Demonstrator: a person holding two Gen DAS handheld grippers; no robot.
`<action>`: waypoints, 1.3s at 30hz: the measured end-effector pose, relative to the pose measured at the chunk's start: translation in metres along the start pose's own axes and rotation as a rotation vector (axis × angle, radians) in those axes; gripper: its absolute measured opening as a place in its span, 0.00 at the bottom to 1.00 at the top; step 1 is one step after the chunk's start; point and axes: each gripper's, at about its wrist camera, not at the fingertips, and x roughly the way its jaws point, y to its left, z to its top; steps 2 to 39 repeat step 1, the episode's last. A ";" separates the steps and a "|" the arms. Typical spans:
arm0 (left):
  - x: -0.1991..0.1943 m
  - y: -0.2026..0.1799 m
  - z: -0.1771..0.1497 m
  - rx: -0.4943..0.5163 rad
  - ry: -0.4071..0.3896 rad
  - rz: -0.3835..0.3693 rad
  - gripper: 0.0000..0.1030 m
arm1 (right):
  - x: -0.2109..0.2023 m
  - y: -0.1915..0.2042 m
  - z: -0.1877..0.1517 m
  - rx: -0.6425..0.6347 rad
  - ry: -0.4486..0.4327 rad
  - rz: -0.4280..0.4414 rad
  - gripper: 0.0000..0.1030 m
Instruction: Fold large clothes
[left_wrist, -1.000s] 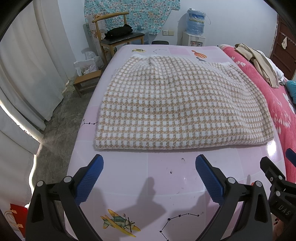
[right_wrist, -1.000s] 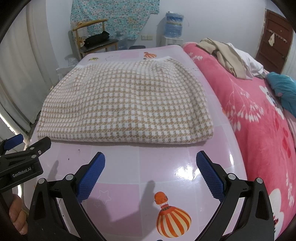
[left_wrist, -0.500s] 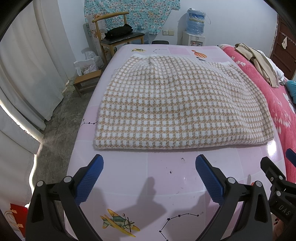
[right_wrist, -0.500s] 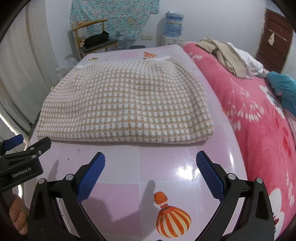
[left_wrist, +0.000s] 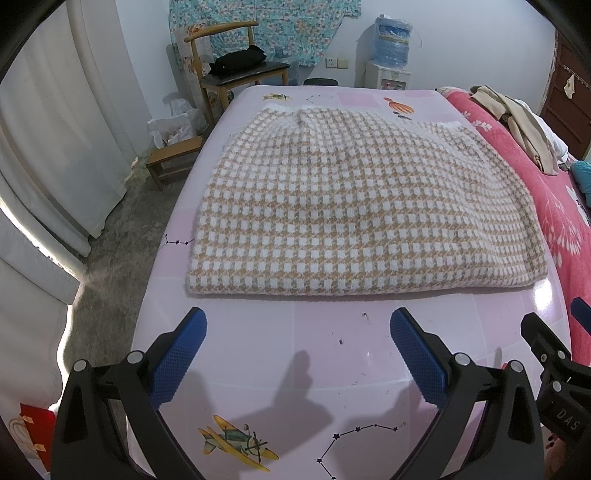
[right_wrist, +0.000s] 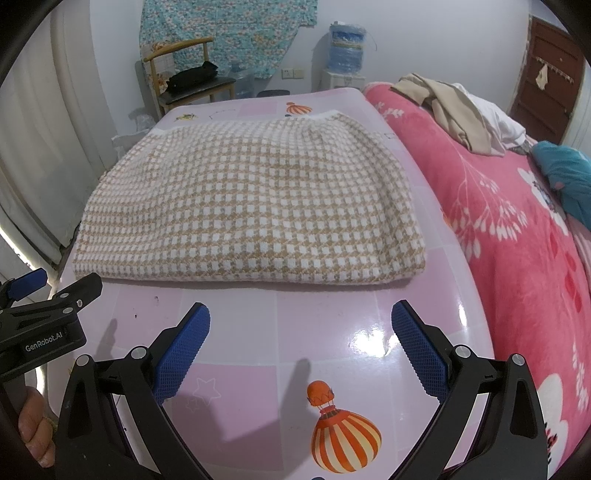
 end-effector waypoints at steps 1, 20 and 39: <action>0.000 0.000 0.000 -0.001 0.001 -0.001 0.95 | 0.000 0.000 0.000 0.000 0.000 0.000 0.92; 0.000 0.000 0.000 -0.001 0.001 -0.001 0.95 | 0.000 0.000 0.000 0.000 0.000 0.000 0.92; 0.000 0.000 0.000 -0.001 0.001 -0.001 0.95 | 0.000 0.000 0.000 0.000 0.000 0.000 0.92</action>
